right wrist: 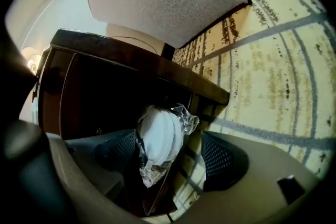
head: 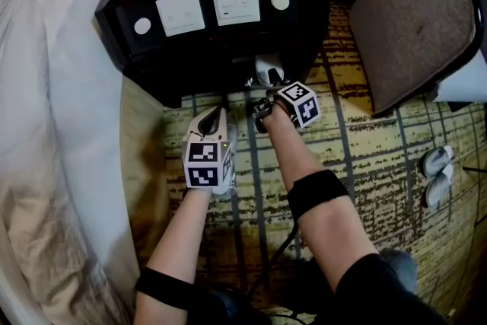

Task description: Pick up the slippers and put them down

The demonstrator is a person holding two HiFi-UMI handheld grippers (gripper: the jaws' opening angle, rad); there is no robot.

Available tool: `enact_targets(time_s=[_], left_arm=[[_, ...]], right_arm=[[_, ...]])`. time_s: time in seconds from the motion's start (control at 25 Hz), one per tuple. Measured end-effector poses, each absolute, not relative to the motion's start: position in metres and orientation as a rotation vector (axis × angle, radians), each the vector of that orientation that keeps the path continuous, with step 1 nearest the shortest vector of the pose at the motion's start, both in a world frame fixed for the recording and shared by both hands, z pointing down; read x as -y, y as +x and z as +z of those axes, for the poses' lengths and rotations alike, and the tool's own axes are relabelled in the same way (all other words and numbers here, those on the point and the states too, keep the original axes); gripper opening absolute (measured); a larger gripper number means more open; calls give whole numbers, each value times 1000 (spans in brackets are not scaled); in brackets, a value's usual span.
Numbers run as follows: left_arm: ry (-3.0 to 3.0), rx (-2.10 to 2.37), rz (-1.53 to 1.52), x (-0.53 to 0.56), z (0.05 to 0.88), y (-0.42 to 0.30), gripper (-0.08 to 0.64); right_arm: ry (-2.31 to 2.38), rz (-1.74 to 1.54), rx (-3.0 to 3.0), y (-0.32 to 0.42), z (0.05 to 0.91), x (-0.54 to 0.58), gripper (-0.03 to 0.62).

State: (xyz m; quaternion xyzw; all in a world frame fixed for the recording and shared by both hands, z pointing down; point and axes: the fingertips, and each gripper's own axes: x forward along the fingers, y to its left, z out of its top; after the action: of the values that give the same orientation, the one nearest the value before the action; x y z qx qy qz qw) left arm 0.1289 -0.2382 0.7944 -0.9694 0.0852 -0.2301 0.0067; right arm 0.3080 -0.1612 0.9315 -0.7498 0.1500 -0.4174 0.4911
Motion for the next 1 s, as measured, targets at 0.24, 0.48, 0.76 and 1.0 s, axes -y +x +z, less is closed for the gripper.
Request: enact_targets(time_s=[0.24, 0.48, 0.76, 1.0], left_arm=[[-3041, -253, -739, 232, 797, 129, 2], [-3033, -259, -744, 233, 800, 126, 2], [-3078, -298, -876, 210, 750, 96, 2], [-3069, -288, -960, 181, 626, 67, 2]], right_arm=[[-1834, -1030, -385, 304, 935, 154, 423], [-1864, -1042, -430, 297, 926, 146, 420], [-1981, -1069, -585, 258, 839, 111, 195], [-2218, -1101, -775, 226, 703, 75, 0]])
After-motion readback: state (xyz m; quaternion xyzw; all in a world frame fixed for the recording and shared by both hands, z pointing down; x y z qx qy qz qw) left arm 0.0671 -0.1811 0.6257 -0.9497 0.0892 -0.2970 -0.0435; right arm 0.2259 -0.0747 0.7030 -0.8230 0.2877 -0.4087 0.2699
